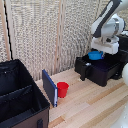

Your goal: Gently grip the air fryer handle with your gripper and kindly pull it open by sliding your gripper away from the base. Gradually bring your gripper in line with the blue bowl and gently capture it, without tightening your grip too much. Securely place the blue bowl inside the opened air fryer with a steady position. Liberate your robot's gripper, and withdraw your gripper from the proximity of the air fryer.

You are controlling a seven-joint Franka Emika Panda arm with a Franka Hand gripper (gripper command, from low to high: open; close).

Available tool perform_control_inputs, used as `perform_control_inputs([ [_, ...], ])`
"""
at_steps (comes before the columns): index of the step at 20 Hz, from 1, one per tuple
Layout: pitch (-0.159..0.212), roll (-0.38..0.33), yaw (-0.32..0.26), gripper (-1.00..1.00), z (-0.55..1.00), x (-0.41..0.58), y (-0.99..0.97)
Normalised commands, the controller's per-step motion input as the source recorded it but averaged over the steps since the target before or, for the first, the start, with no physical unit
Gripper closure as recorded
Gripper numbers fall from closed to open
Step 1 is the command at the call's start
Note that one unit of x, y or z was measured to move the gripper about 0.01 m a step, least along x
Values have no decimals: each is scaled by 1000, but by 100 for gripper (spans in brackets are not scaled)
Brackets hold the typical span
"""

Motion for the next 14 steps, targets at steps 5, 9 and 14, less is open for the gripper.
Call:
perform_control_inputs([
  [5,0,-45,1,100,-390,267,-90],
  [9,0,-29,13,100,-303,384,-146],
  [14,27,-12,-21,100,-129,304,-216],
])
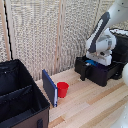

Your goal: Gently grip the air fryer handle with your gripper and kindly pull it open by sliding your gripper away from the base. Gradually bring your gripper in line with the blue bowl and gently capture it, without tightening your grip too much. Securely place the blue bowl inside the opened air fryer with a steady position. Liberate your robot's gripper, and withdraw your gripper from the proximity of the air fryer.

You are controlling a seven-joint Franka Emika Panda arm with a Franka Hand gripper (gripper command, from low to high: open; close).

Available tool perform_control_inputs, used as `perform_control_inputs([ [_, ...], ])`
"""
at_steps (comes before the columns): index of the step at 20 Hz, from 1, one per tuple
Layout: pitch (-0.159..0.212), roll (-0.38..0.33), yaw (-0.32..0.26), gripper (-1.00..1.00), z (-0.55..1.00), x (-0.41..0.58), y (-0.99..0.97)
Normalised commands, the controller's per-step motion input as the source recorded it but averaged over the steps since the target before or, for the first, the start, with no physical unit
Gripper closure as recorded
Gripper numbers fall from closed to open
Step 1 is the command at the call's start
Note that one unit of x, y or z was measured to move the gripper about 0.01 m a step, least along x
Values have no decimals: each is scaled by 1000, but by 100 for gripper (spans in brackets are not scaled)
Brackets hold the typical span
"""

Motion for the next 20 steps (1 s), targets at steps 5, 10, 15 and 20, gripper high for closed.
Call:
perform_control_inputs([
  [5,21,14,-79,-100,50,105,-71],
  [10,0,91,-4,-100,643,5,-75],
  [15,50,8,-4,-100,978,48,6],
  [20,56,29,27,-100,998,45,26],
])
